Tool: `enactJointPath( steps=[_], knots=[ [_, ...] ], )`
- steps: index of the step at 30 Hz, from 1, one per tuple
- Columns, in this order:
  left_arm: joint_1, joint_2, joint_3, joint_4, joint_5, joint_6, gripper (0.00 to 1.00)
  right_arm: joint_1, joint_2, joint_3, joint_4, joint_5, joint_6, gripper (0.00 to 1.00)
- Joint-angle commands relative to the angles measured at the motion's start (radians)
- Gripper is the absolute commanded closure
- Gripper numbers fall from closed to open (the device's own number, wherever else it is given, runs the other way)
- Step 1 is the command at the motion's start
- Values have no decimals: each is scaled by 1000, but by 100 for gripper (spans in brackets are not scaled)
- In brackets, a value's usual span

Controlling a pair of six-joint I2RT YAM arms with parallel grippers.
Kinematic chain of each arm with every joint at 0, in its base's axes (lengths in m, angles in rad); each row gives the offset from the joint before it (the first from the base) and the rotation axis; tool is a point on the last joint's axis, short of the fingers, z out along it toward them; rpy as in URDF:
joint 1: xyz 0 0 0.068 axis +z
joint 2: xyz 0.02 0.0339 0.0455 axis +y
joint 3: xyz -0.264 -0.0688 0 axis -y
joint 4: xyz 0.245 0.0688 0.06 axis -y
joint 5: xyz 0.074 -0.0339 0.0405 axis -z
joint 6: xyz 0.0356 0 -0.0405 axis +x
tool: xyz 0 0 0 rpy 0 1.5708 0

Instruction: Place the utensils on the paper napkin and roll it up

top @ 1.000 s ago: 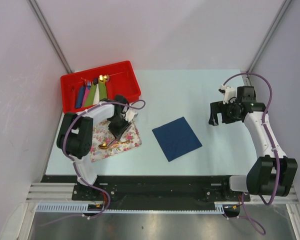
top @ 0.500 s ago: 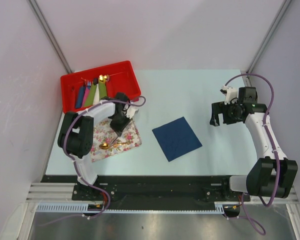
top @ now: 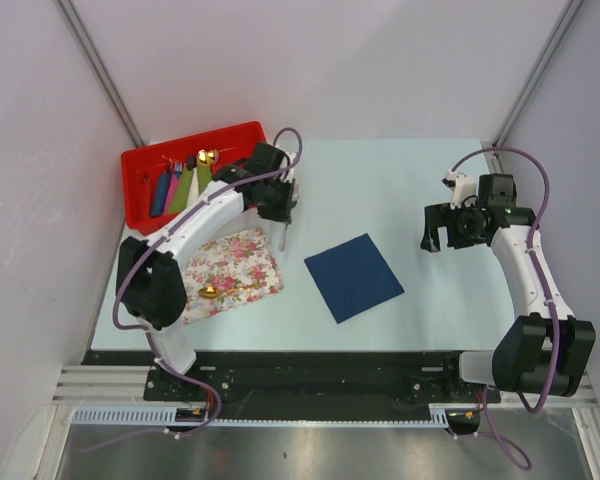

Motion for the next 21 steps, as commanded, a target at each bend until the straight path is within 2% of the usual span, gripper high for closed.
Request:
enactJointPath(
  steps=[1, 3, 6, 8, 11, 21],
  knots=[
    [-104, 64, 55, 74, 65, -287, 100, -7, -16, 26, 17, 6, 3, 0],
    [-172, 119, 93, 72, 23, -309, 100, -10, -17, 23, 20, 5, 4, 0],
    [-235, 205, 155, 92, 30, -348, 100, -19, -17, 14, 30, -5, 13, 0],
    [-277, 257, 240, 85, 48, -351, 100, -29, -16, 16, 32, -6, 13, 0],
    [-330, 361, 366, 37, -4, -326, 100, -39, -6, 26, 31, 3, 12, 0],
    [-388, 532, 524, 9, -88, -279, 100, -41, 21, 46, 29, 0, 18, 0]
  ],
)
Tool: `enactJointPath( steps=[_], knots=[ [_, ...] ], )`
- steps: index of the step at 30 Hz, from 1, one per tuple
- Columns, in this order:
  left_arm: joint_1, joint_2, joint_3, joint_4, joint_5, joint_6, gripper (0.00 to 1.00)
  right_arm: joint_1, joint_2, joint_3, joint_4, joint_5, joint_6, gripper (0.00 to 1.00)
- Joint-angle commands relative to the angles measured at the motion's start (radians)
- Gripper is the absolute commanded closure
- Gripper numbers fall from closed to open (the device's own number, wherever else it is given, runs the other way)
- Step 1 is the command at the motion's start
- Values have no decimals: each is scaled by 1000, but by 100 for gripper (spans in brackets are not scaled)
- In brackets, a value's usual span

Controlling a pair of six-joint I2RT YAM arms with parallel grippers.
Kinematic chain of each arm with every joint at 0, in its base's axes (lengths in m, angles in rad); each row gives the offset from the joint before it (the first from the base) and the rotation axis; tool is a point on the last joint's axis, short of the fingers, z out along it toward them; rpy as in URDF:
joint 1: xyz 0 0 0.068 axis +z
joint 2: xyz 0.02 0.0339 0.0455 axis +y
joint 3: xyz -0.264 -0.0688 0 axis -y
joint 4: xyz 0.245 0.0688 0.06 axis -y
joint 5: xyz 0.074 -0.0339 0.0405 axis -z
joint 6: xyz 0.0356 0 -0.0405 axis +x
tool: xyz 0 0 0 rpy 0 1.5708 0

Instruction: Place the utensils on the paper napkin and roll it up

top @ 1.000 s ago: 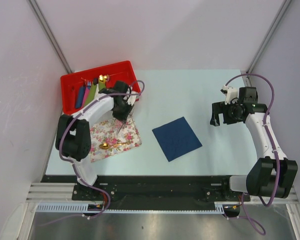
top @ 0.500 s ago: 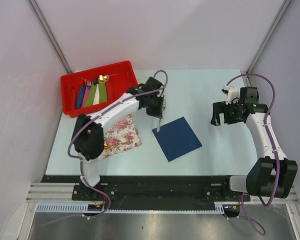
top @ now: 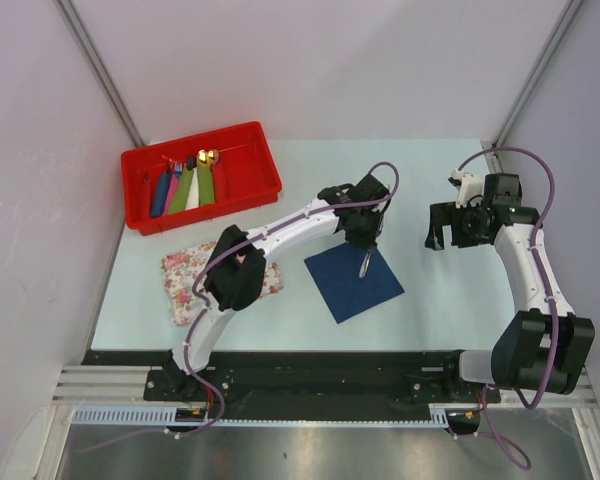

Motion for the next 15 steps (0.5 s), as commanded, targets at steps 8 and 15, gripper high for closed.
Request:
enactJointPath(
  steps=[8, 15],
  knots=[
    [-3, 63, 51, -24, -67, 18, 98, -2, 19, 39, 21, -2, 16, 0],
    [-9, 59, 1, -20, -60, 9, 96, -2, 28, 30, 27, -8, 26, 0]
  ],
)
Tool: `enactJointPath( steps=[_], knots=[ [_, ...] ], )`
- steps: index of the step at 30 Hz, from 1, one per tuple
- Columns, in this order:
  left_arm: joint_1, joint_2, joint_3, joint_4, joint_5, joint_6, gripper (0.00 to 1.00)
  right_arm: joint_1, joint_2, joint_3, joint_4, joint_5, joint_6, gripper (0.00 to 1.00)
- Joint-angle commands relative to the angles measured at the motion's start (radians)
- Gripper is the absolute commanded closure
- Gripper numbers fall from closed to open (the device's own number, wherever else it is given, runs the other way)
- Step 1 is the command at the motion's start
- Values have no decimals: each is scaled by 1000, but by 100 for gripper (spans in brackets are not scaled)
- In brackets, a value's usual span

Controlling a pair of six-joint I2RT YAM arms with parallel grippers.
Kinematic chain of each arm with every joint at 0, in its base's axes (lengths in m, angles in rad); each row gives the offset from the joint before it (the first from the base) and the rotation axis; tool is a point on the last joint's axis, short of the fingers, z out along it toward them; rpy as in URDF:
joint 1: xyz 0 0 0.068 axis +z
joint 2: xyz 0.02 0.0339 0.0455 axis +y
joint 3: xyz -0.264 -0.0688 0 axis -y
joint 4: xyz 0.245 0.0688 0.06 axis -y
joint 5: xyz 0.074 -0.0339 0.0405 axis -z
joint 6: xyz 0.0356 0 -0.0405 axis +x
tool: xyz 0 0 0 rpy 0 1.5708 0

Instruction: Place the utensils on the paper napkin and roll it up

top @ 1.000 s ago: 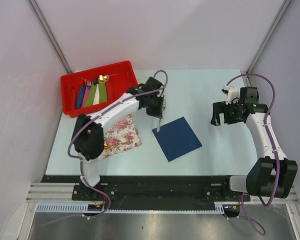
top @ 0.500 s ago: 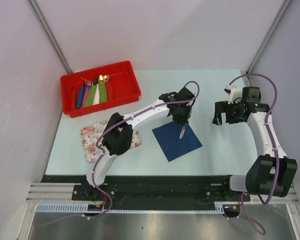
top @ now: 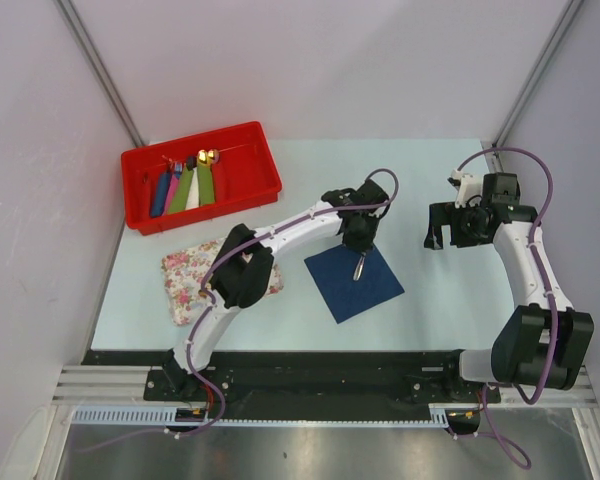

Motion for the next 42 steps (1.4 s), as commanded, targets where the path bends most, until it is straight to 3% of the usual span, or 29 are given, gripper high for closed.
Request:
enactJointPath(
  steps=[1, 24, 42],
  knots=[
    [-7, -12, -29, 2, -5, -3, 96, -2, 6, 29, 26, -7, 9, 0],
    [-4, -23, -102, 22, 15, -41, 99, -7, -26, 6, 22, -6, 12, 0],
    [22, -21, -59, 12, -8, -52, 68, -13, 6, 32, 21, -3, 10, 0]
  ],
)
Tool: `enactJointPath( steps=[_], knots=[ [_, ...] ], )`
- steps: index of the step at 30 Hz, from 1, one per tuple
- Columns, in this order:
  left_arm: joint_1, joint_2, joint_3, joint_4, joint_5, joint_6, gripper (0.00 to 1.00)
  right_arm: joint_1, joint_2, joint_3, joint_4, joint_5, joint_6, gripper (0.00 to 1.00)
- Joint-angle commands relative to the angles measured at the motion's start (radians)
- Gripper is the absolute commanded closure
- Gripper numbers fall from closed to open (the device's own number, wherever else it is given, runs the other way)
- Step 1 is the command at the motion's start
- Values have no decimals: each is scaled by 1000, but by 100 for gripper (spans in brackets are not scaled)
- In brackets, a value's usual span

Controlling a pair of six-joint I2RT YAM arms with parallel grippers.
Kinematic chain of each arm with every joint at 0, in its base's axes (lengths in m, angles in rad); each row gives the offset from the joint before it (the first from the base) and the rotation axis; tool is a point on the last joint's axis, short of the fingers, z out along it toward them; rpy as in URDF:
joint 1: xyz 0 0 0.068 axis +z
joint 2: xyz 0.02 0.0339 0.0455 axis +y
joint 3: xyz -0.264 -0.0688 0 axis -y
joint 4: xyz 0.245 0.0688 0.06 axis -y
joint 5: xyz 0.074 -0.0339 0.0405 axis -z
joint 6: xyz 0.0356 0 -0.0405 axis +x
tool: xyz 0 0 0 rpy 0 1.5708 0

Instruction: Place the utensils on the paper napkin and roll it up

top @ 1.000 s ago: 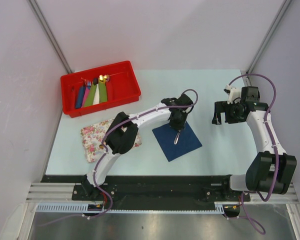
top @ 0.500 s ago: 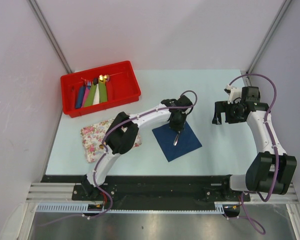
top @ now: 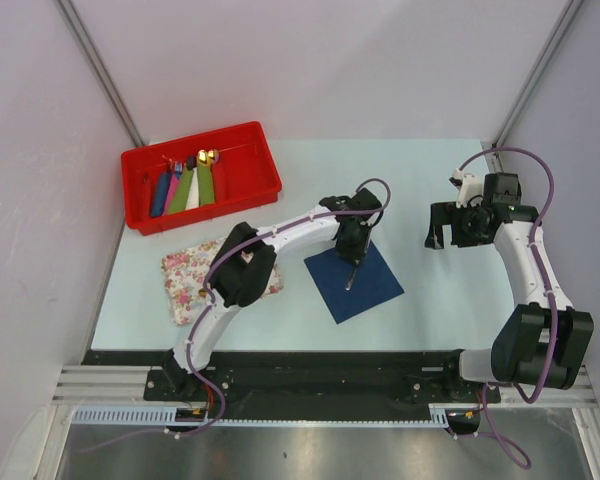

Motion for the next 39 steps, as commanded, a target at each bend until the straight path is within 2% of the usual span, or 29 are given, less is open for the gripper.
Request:
enactJointPath(
  steps=[1, 6, 10, 11, 12, 13, 15, 18, 19, 20, 24, 25, 26, 30, 35, 39],
  knots=[
    [15, -31, 56, -4, -16, -12, 66, -4, 3, 35, 18, -3, 4, 0],
    [55, -138, 180, 2, -76, 66, 64, -2, 11, 59, 10, 2, -2, 0],
    [100, -305, 108, 100, -53, 198, 56, 5, 19, 79, 4, 2, -7, 0],
    [116, -381, 72, 148, -45, 233, 55, 10, 23, 82, 2, 3, -8, 0],
    [149, -425, -11, 171, -37, 247, 48, 14, 25, 92, 2, 3, -8, 0],
    [170, -461, -51, 203, 5, 271, 45, 17, 26, 96, 2, 3, -10, 0],
    [246, -558, -157, 213, 79, 302, 44, 33, 30, 104, -1, 6, -16, 0],
    [359, -640, -238, 130, 286, 469, 44, 51, 31, 116, -4, 14, -22, 0],
    [389, -661, -261, 62, 337, 595, 44, 56, 33, 121, -5, 16, -22, 0],
    [415, -681, -286, 24, 378, 651, 42, 57, 34, 124, -5, 14, -24, 0],
    [545, -839, -504, -79, 360, 891, 38, 76, 37, 128, -10, 5, -25, 0],
    [556, -867, -551, -91, 349, 991, 38, 79, 39, 128, -9, -1, -24, 0],
    [570, -902, -655, -94, 343, 1044, 39, 85, 42, 130, -9, -9, -22, 0],
    [595, -1022, -892, -71, 300, 1265, 40, 111, 66, 148, -5, -18, -24, 0],
    [635, -1039, -1085, 16, 316, 1394, 43, 139, 100, 200, -12, -26, -24, 0],
    [635, -1066, -1210, 168, 290, 1515, 44, 137, 122, 233, -18, -15, -31, 0]
  ],
)
